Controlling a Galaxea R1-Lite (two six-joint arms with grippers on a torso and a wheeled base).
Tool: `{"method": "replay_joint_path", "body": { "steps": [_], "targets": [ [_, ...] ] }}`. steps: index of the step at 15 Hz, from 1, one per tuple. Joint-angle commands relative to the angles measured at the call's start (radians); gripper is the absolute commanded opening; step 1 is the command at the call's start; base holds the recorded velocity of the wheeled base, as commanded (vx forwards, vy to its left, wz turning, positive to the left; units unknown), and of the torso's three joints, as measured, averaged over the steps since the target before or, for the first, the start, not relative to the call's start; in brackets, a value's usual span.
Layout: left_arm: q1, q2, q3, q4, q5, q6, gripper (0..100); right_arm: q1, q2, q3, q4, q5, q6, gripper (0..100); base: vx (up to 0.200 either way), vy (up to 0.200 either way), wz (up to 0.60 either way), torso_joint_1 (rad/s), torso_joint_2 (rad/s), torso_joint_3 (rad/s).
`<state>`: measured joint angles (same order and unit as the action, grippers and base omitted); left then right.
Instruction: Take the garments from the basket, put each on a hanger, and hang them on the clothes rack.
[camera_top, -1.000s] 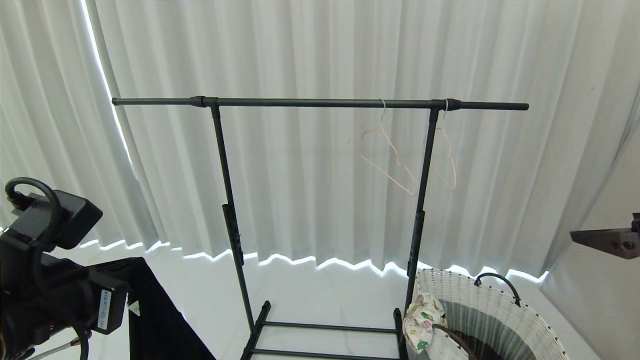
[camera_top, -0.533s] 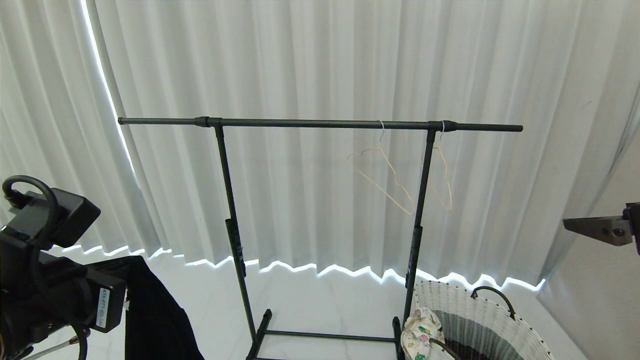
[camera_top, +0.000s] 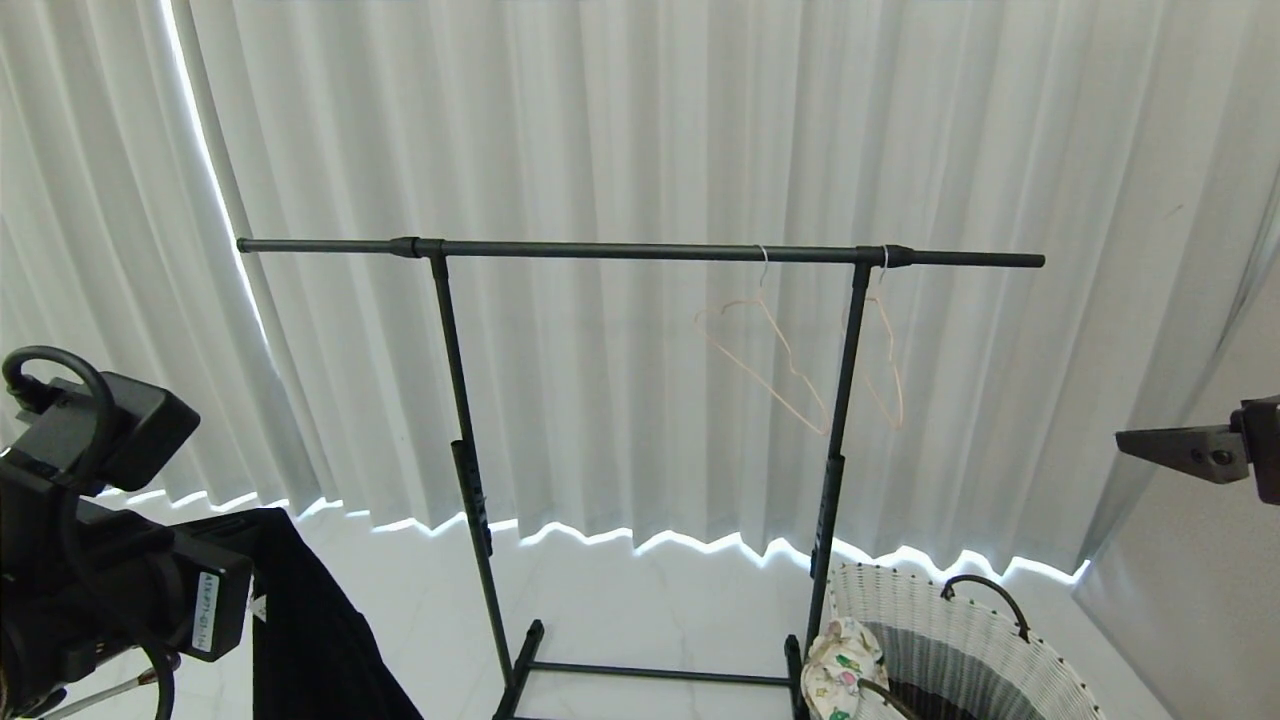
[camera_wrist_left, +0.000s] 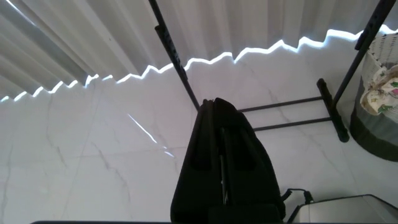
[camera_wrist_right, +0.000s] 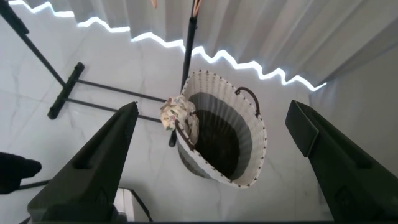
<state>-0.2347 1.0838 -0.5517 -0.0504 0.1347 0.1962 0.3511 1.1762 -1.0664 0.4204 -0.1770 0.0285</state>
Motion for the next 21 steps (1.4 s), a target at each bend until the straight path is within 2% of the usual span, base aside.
{"method": "replay_joint_path", "body": {
  "steps": [1,4,6,9,15,19,21],
  "targets": [
    [0.0,0.004,-0.007,0.0,-0.001,0.0,0,0.0,0.003,-0.001,0.0,0.004,0.001,100,0.0,0.0,0.0,0.0,0.0,0.0],
    [0.0,0.007,-0.01,0.0,-0.001,0.0,0,0.0,0.002,-0.001,-0.008,0.005,0.005,100,0.0,0.0,0.0,0.146,-0.31,-0.172],
    [0.0,0.007,-0.011,0.0,-0.004,0.0,0,0.0,0.007,-0.001,-0.028,0.005,0.007,100,0.2,0.0,0.0,0.117,-0.26,-0.122],
    [0.0,0.008,-0.013,0.0,-0.007,0.0,0,-0.03,0.051,-0.003,-0.088,0.044,0.005,100,0.2,0.0,0.0,0.035,-0.06,-0.036],
    [-0.003,0.007,-0.014,0.0,-0.007,0.0,0,-0.043,0.089,-0.004,-0.098,0.042,0.005,100,0.2,0.0,0.0,0.008,0.0,-0.005],
    [-0.005,0.018,-0.036,0.0,-0.007,0.0,0,-0.047,0.178,-0.003,-0.218,0.044,0.007,100,0.2,0.0,0.0,0.002,0.0,0.001],
    [-0.005,0.022,-0.043,0.0,-0.007,0.0,0,-0.046,0.22,-0.001,-0.233,0.044,0.007,100,0.2,0.0,0.0,0.002,0.0,-0.002]
  ]
}}
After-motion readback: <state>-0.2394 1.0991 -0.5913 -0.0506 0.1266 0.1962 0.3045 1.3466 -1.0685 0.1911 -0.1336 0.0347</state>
